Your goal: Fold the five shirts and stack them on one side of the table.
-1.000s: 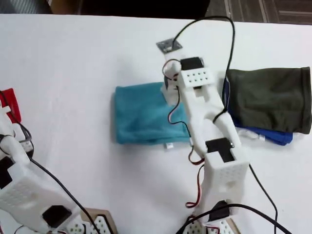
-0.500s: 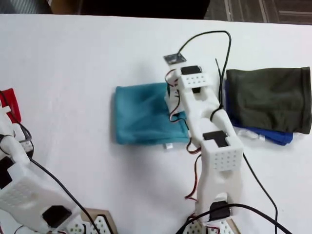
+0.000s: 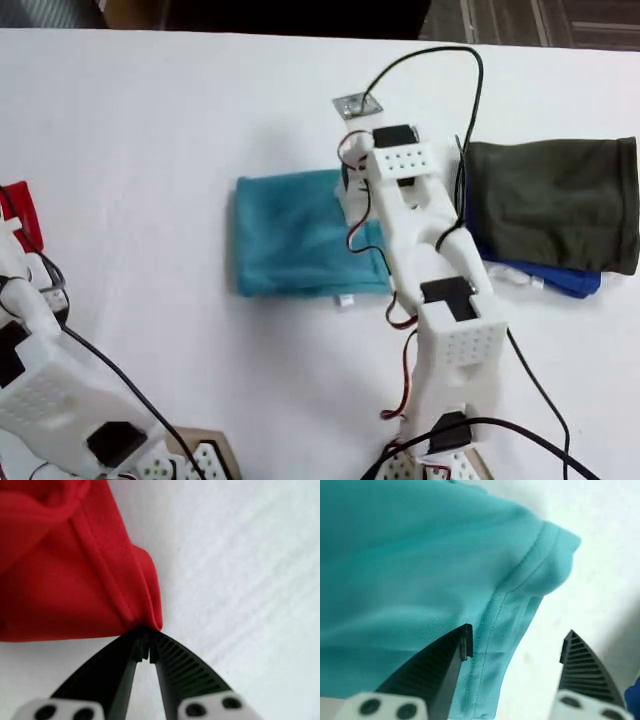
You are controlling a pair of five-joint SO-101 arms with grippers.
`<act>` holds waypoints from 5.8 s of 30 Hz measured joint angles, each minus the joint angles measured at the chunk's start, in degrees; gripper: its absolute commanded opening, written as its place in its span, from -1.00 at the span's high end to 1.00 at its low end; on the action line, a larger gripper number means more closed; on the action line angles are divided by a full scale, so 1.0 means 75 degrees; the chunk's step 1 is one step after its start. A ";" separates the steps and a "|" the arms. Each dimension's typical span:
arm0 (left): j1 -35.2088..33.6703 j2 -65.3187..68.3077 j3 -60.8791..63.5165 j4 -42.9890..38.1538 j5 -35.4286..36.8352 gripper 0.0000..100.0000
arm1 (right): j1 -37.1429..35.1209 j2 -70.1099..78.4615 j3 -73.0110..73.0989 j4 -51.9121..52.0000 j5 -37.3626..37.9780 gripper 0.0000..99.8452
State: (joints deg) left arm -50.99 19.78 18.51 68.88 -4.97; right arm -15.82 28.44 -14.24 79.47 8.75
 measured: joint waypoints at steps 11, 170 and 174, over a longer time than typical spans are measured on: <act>0.0000 0.0000 0.0000 0.0000 0.0000 0.95 | -0.0281 0.0949 -0.0012 -0.0410 0.0000 0.42; 0.0000 0.0000 0.0000 0.0000 0.0000 0.95 | 0.6271 0.0586 -0.4325 -0.0352 0.3704 0.86; 0.0000 0.0000 0.0000 0.0000 0.0000 0.95 | 0.6189 0.0610 -0.4325 -0.0281 0.3763 0.93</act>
State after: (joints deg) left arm -50.99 19.78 18.51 68.88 -4.97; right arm 30.59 33.01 -46.68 77.36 36.97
